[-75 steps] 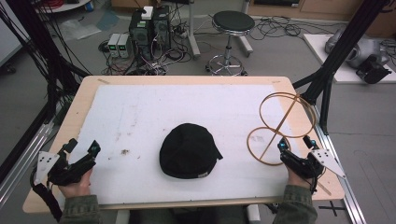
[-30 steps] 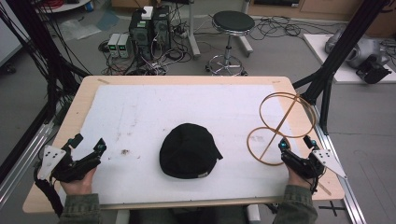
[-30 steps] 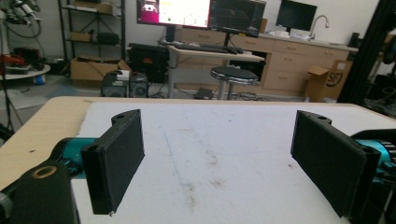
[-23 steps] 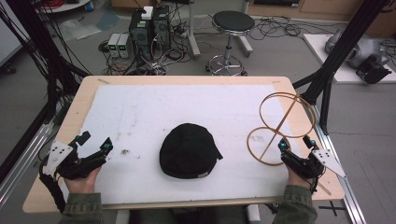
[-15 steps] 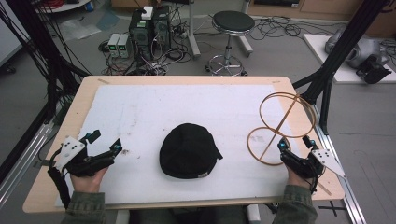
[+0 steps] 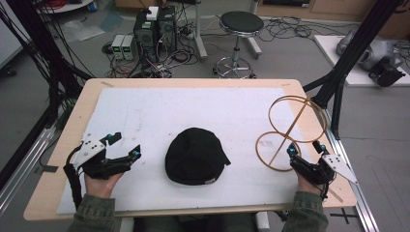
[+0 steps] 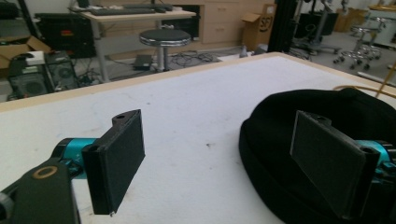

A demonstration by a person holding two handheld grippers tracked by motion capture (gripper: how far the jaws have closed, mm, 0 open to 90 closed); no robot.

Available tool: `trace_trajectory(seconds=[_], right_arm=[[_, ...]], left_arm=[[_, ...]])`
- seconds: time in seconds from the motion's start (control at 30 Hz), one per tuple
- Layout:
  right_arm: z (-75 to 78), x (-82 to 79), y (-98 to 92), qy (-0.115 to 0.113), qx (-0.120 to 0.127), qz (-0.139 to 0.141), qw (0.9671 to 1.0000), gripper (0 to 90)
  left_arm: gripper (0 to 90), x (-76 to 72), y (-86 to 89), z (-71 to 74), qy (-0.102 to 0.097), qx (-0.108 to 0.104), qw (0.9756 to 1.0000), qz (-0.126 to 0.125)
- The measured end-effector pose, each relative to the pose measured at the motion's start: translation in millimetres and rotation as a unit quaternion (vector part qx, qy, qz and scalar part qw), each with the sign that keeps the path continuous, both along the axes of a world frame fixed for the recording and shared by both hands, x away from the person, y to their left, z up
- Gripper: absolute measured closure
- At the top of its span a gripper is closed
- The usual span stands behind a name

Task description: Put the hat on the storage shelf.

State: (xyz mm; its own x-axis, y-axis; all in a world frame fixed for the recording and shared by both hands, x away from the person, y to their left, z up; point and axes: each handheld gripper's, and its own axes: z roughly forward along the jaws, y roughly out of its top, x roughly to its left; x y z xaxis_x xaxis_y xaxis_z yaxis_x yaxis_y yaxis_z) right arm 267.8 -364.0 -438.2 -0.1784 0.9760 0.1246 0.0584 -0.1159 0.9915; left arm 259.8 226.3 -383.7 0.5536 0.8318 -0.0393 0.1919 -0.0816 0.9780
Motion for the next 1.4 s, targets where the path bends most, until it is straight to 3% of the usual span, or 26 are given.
trace_trajectory(seconds=[0.27,0.63,1.2,1.4], right_arm=[[-0.1,0.5,0.4,0.0,-0.001,0.0,1.0,9.6],[-0.2,0.6,0.0,0.002,-0.001,-0.001,1.0,9.6],[-0.6,1.3,-0.5,0.001,-0.005,0.002,1.0,9.6],[-0.6,1.5,0.1,0.006,-0.001,0.003,1.0,9.6]], left_arm=[[17.8,5.5,-18.6,1.8,0.01,0.013,0.9993,-0.034],[17.5,6.2,-37.8,-1.3,0.021,0.029,0.9975,-0.061],[17.2,9.9,-64.9,-12.8,0.046,0.06,0.9915,-0.106],[17.3,11.6,-76.4,-17.7,0.05,0.063,0.9898,-0.118]])
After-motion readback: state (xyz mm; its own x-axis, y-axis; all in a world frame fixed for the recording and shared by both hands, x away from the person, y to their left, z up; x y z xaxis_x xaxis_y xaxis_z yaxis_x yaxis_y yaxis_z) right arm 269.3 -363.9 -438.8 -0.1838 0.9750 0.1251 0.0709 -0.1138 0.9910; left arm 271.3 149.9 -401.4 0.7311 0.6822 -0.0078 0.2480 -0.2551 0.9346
